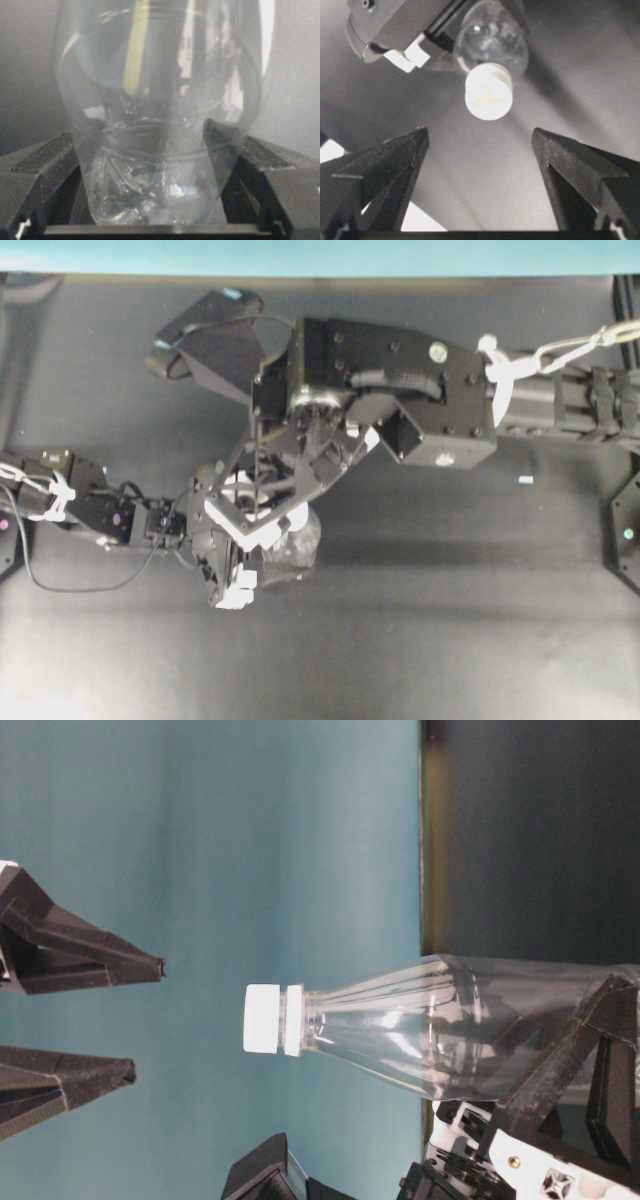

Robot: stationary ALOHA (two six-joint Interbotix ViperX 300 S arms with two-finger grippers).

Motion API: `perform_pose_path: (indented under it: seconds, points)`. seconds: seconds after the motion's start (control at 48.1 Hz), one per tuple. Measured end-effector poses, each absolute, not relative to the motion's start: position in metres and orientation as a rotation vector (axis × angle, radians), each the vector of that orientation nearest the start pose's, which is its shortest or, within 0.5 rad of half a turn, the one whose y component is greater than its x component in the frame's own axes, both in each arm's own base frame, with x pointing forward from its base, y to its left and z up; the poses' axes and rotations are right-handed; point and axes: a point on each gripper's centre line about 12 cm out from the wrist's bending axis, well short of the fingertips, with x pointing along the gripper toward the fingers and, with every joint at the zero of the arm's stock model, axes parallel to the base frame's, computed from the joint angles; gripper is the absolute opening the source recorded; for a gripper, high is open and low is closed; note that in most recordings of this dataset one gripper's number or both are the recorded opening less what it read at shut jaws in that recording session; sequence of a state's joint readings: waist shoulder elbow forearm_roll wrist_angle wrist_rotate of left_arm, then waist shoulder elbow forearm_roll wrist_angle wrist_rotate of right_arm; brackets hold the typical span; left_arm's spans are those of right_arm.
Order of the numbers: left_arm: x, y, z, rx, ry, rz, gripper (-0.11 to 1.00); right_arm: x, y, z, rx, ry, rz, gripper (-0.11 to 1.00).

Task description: Open the bottle cap by holding the bottle with the left arm and twisting the cap with the right arm.

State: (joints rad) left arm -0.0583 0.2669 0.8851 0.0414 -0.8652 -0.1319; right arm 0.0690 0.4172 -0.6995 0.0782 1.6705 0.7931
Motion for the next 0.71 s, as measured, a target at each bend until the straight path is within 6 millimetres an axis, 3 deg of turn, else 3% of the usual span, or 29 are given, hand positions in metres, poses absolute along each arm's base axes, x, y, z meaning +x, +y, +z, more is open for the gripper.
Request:
perform_pose_path:
  seconds: [0.27, 0.707]
  points:
    - [0.369, -0.025, 0.092, -0.098, 0.296, -0.074, 0.81, 0.491, 0.042, 0.314, 0.672, 1.372, -0.45, 0.8]
    - [0.367, -0.025, 0.091, -0.097, 0.304, -0.072, 0.81, 0.491, 0.037, 0.296, 0.69, 1.361, -0.461, 0.78]
